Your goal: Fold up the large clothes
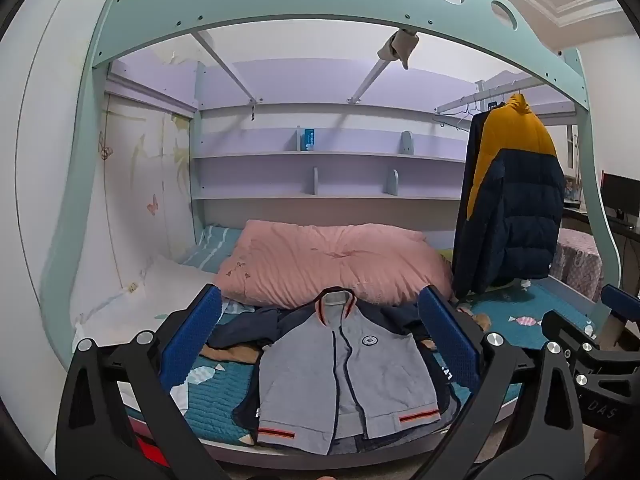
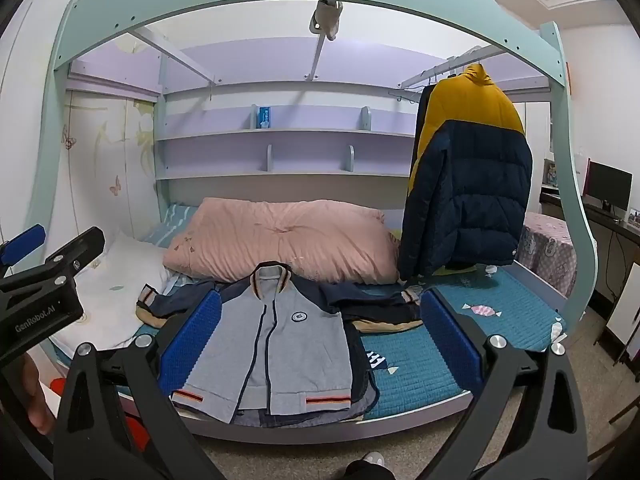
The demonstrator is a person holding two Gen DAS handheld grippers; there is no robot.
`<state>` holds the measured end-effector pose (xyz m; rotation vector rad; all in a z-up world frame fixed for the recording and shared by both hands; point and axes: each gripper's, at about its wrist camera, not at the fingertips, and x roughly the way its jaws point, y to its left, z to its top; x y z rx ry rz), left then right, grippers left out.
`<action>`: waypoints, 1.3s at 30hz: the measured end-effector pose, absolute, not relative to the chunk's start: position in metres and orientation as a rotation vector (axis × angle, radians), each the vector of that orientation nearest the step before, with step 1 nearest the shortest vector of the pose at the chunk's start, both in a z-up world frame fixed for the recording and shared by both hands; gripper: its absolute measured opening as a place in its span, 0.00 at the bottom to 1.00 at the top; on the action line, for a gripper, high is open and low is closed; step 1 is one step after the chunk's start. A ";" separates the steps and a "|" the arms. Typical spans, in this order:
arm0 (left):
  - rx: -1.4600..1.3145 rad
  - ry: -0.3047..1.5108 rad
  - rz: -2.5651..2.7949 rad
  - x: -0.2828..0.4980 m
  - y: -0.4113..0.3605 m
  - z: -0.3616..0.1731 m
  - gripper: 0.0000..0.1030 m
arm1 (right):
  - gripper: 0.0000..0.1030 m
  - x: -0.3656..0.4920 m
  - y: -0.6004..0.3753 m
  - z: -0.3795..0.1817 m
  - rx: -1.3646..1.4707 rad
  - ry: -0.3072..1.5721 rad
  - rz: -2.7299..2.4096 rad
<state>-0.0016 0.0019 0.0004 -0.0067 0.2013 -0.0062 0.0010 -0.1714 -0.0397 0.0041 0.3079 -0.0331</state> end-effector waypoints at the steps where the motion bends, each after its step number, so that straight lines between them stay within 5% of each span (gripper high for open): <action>1: -0.003 0.202 -0.004 -0.002 0.002 0.000 0.96 | 0.93 0.001 -0.171 -0.040 0.004 0.308 -0.034; 39: 0.032 0.209 -0.033 -0.006 -0.009 -0.004 0.96 | 0.93 0.003 -0.176 -0.040 0.017 0.293 -0.030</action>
